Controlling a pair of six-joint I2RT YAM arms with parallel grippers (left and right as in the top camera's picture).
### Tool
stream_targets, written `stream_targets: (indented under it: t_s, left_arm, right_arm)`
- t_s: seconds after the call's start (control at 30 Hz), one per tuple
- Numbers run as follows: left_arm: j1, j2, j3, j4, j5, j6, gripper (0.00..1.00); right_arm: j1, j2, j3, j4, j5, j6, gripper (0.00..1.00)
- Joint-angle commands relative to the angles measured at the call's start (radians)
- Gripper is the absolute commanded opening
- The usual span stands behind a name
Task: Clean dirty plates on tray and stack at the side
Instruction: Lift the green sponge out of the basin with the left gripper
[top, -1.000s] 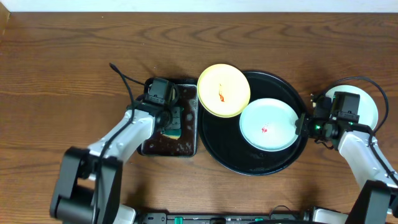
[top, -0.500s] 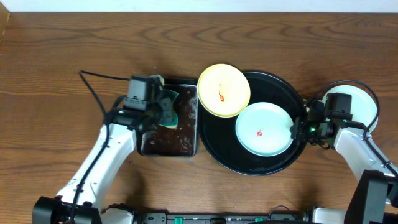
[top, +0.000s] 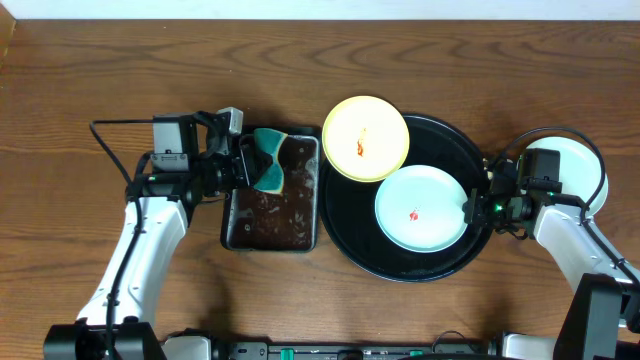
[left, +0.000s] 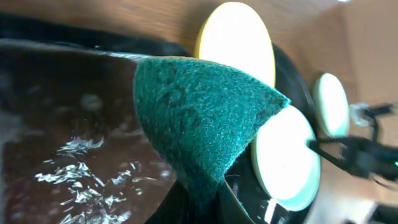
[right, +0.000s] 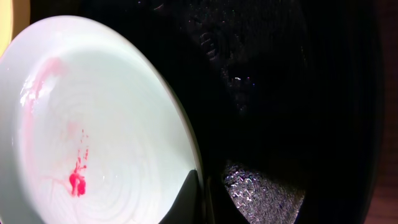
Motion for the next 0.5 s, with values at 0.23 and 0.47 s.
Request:
stream_targets:
  t_s: [0.23,0.47]
  left_arm:
    - [0.088,-0.013,0.0,0.075,0.405,0.135,0.07]
    - [0.127,-0.013,0.0,0.089,0.498,0.169,0.07]
  right_arm:
    - [0.012,0.007,-0.006,0.002,-0.011,0.004,0.01]
    - [0.012,0.007,-0.006,0.002,-0.011,0.004,0.01]
